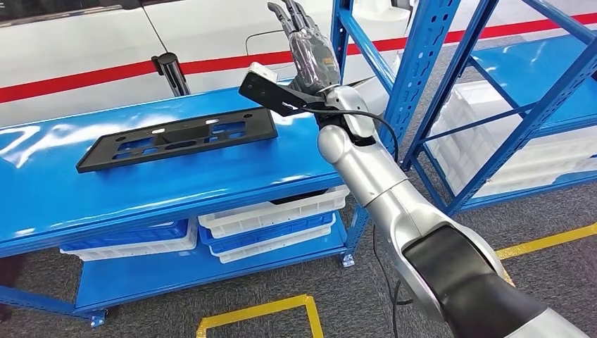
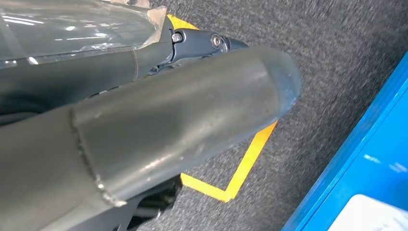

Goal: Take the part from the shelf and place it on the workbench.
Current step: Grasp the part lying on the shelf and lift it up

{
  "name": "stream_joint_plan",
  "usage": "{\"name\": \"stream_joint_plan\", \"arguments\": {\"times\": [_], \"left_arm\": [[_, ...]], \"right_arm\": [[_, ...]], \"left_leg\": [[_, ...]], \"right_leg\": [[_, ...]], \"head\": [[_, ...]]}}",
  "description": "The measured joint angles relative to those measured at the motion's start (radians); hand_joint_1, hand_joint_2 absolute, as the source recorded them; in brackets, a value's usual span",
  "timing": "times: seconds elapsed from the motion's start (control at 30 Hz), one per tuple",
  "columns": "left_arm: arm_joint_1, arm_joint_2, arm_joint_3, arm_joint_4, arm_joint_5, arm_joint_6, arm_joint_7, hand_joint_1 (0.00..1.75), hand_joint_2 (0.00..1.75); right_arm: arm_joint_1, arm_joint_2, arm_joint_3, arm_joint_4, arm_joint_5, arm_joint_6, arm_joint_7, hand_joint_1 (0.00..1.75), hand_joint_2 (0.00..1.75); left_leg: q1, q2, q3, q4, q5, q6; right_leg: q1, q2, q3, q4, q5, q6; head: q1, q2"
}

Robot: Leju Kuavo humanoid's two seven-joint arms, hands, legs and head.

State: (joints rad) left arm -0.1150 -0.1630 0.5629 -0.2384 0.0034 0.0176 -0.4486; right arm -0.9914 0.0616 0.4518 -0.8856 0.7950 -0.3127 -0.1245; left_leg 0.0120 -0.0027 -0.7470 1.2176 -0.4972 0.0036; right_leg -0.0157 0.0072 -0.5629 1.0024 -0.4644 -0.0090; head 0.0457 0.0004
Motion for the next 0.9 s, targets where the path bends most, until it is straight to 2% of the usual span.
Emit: {"name": "stream_joint_plan", "arguments": {"times": [0.03,0.07,0.1,0.13,0.17,0.27,0.3,0.4,0.43,0.47,0.5,0.53,0.57,0.6,0.63,0.7,0.77,0.83,0.9], "left_arm": [[0.000,0.000,0.002,0.000,0.000,0.000,0.000,0.00,0.00],[-0.001,0.002,0.004,0.000,0.001,0.000,0.000,0.00,0.00],[-0.001,0.003,0.005,0.000,0.002,0.000,0.000,0.00,0.00],[-0.002,0.004,0.006,0.000,0.003,-0.001,0.001,0.00,0.00],[-0.002,0.005,0.006,0.000,0.003,-0.002,0.001,0.00,0.00],[-0.002,0.001,0.009,0.001,0.004,-0.004,0.002,0.00,0.00],[-0.003,0.000,0.009,0.001,0.005,-0.005,0.002,0.00,0.00],[-0.006,-0.001,0.010,0.001,0.006,-0.006,0.003,0.00,0.00],[-0.005,-0.003,0.011,0.001,0.006,-0.007,0.004,0.00,0.00],[-0.003,-0.004,0.011,0.001,0.006,-0.007,0.005,0.00,0.00],[-0.002,-0.006,0.011,0.001,0.006,-0.007,0.005,0.00,0.00],[-0.001,-0.007,0.012,0.001,0.006,-0.007,0.006,0.00,0.00],[-0.001,-0.007,0.013,0.001,0.006,-0.007,0.006,0.00,0.00],[-0.001,-0.007,0.015,0.001,0.006,-0.008,0.006,0.00,0.00],[-0.002,-0.007,0.016,0.001,0.007,-0.008,0.006,0.00,0.00],[-0.001,-0.007,0.019,0.001,0.007,-0.006,0.008,0.00,0.00],[0.000,-0.006,0.020,0.001,0.008,0.000,0.014,0.00,0.00],[0.000,-0.004,0.023,0.001,0.009,0.008,0.023,0.00,0.00],[0.003,-0.003,0.027,0.001,0.012,0.014,0.030,0.00,0.00]], "right_arm": [[0.000,0.000,0.000,-0.004,0.000,0.001,0.001,0.00,1.75],[-0.002,0.000,0.000,-0.008,0.000,0.001,0.001,0.00,1.75],[-0.003,0.000,0.000,-0.010,0.001,0.002,0.002,0.00,1.75],[-0.005,0.000,0.001,-0.012,0.001,0.002,0.002,0.00,1.75],[-0.005,0.000,0.002,-0.012,0.002,0.003,0.003,0.00,1.75],[-0.009,-0.002,0.004,-0.021,0.003,0.004,0.005,0.00,1.75],[-0.011,-0.003,0.004,-0.024,0.003,0.004,0.005,0.00,1.75],[-0.007,-0.006,0.005,-0.027,0.001,0.006,0.007,0.00,1.75],[-0.004,-0.008,0.005,-0.027,0.001,0.007,0.007,0.00,1.75],[-0.001,-0.009,0.005,-0.027,0.000,0.007,0.008,0.00,1.75],[0.001,-0.011,0.005,-0.027,0.000,0.007,0.008,0.00,1.75],[0.001,-0.012,0.005,-0.027,0.000,0.007,0.008,0.00,1.75],[0.000,-0.013,0.005,-0.027,0.000,0.007,0.008,0.00,1.75],[-0.001,-0.013,0.006,-0.027,-0.001,0.007,0.008,0.00,1.75],[-0.001,-0.012,0.006,-0.028,-0.001,0.007,0.008,0.00,1.75],[-0.001,-0.011,0.007,-0.029,-0.003,0.007,0.008,0.00,1.75],[-0.004,-0.010,0.007,-0.032,-0.006,0.008,0.008,0.00,1.75],[-0.008,-0.007,0.007,-0.035,-0.008,0.011,0.008,0.00,1.75],[-0.010,-0.004,0.008,-0.035,-0.009,0.015,0.008,0.00,1.75]], "left_leg": [[-0.003,0.000,0.024,-0.072,0.052,0.012],[-0.008,0.001,0.047,-0.135,0.091,0.024],[-0.014,0.002,0.066,-0.184,0.111,0.035],[-0.020,0.002,0.079,-0.212,0.120,0.045],[-0.024,0.003,0.085,-0.219,0.114,0.050],[-0.025,0.003,0.117,-0.241,0.116,0.060],[-0.024,0.002,0.128,-0.246,0.116,0.063],[-0.023,0.000,0.144,-0.252,0.106,0.069],[-0.023,-0.002,0.149,-0.252,0.101,0.069],[-0.022,-0.004,0.154,-0.250,0.095,0.066],[-0.020,-0.005,0.160,-0.248,0.088,0.062],[-0.017,-0.007,0.166,-0.243,0.079,0.056],[-0.016,-0.007,0.170,-0.235,0.069,0.049],[-0.016,-0.007,0.171,-0.228,0.060,0.042],[-0.016,-0.006,0.171,-0.222,0.051,0.035],[-0.017,-0.005,0.171,-0.213,0.043,0.025],[-0.014,-0.004,0.165,-0.194,0.033,0.015],[-0.008,-0.001,0.122,-0.115,0.002,0.002],[-0.001,0.000,0.046,0.008,-0.044,-0.010]], "right_leg": [[0.002,0.001,0.011,-0.001,-0.008,0.000],[0.005,0.001,0.020,-0.003,-0.015,0.001],[0.006,0.002,0.026,-0.005,-0.020,0.003],[0.007,0.002,0.030,-0.007,-0.023,0.006],[0.008,0.003,0.033,-0.005,-0.023,0.012],[0.014,0.001,0.026,0.031,-0.029,0.024],[0.014,0.001,0.006,0.068,-0.040,0.025],[0.008,0.000,-0.107,0.237,-0.094,0.026],[0.005,0.000,-0.137,0.267,-0.104,0.029],[0.002,0.000,-0.150,0.263,-0.097,0.038],[-0.002,0.000,-0.146,0.225,-0.071,0.052],[-0.006,-0.002,-0.128,0.158,-0.029,0.066],[-0.008,-0.004,-0.108,0.090,0.008,0.076],[-0.008,-0.007,-0.091,0.041,0.026,0.071],[-0.007,-0.009,-0.080,0.014,0.039,0.061],[-0.005,-0.010,-0.071,0.010,0.039,0.032],[-0.011,-0.010,-0.061,0.009,0.047,0.023],[-0.015,-0.009,-0.052,0.008,0.043,0.016],[-0.014,-0.007,-0.048,0.008,0.037,0.008]], "head": [[0.000,0.000],[0.000,0.000],[0.001,0.000],[0.001,0.000],[0.000,0.000],[0.001,0.000],[0.001,0.000],[0.001,0.000],[0.001,0.000],[0.001,0.000],[0.001,0.000],[0.002,0.000],[0.002,0.000],[0.002,0.000],[0.002,0.000],[0.002,0.000],[0.003,0.000],[0.002,0.000],[0.001,0.000]]}}
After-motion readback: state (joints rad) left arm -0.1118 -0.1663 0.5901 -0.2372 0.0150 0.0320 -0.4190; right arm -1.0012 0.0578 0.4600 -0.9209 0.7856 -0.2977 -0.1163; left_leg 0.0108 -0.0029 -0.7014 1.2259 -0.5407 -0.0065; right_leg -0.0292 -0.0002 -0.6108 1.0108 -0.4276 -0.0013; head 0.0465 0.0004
